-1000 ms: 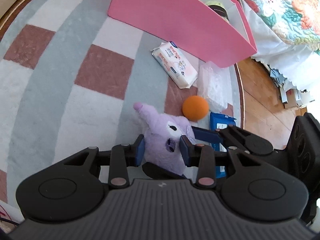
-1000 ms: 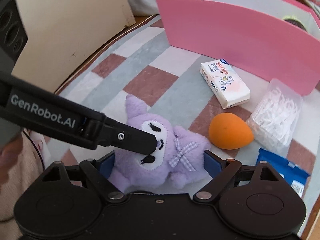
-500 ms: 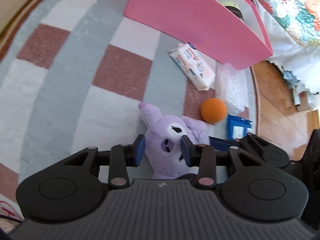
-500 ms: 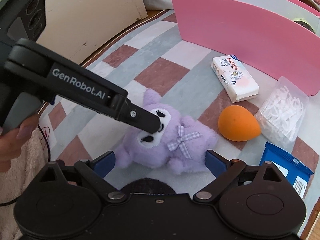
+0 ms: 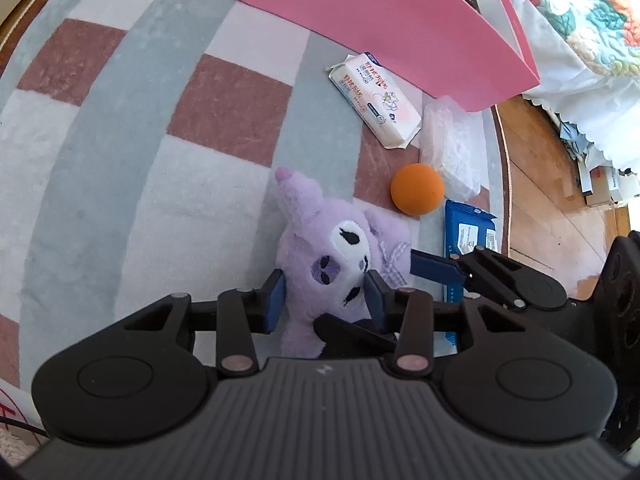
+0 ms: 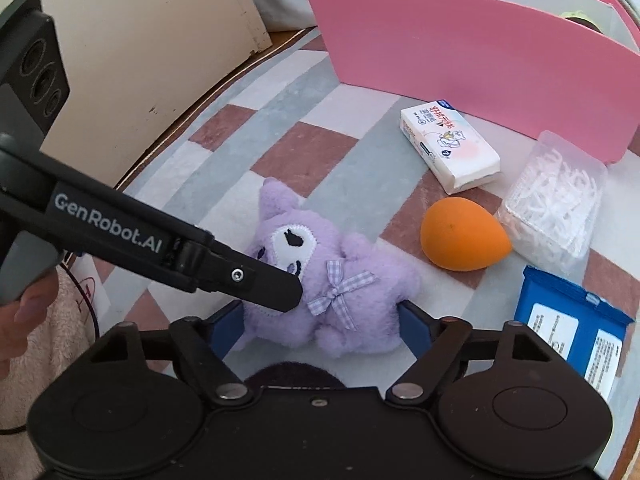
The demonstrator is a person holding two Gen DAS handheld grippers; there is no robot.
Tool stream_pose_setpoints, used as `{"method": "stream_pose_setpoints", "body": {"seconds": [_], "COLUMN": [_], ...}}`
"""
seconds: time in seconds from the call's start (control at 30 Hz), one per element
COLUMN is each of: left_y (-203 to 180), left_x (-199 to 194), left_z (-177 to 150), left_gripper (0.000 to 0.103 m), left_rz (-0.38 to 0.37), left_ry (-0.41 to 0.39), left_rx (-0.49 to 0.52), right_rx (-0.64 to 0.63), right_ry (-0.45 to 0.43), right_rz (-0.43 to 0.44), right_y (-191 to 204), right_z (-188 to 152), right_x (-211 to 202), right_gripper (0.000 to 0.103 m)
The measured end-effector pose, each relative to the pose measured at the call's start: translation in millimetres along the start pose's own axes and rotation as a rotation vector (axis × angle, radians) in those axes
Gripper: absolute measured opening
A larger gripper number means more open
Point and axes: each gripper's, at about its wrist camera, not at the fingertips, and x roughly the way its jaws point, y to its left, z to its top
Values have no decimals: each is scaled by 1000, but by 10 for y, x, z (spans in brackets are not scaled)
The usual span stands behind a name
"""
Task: Organize objects
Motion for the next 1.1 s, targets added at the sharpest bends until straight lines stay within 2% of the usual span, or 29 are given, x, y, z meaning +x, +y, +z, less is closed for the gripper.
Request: {"method": "stream_pose_setpoints", "body": {"seconds": [0.17,0.53,0.83,1.1], "left_y": [-16,-36,-196,-278], "left_x": [-71,-320,-557,-717], "left_z": [4,21,40,78], "left_gripper": [36,36,36,35], "left_rz": [10,-32,-73,-98], "left_ry": [-29,-106,-198,-238], "left_rx": [8,0,88,114], "right_rx": [-45,-108,-105,-106], "right_ry": [-37,-88,-155,-189], "right_rz": [-63,-122,-151,-164], "right_y": [154,313,339,344], "right_z": [-4,118,231,318], "right_x": [-84,-305,-536,-687], "right_gripper": [74,70,68,68]}}
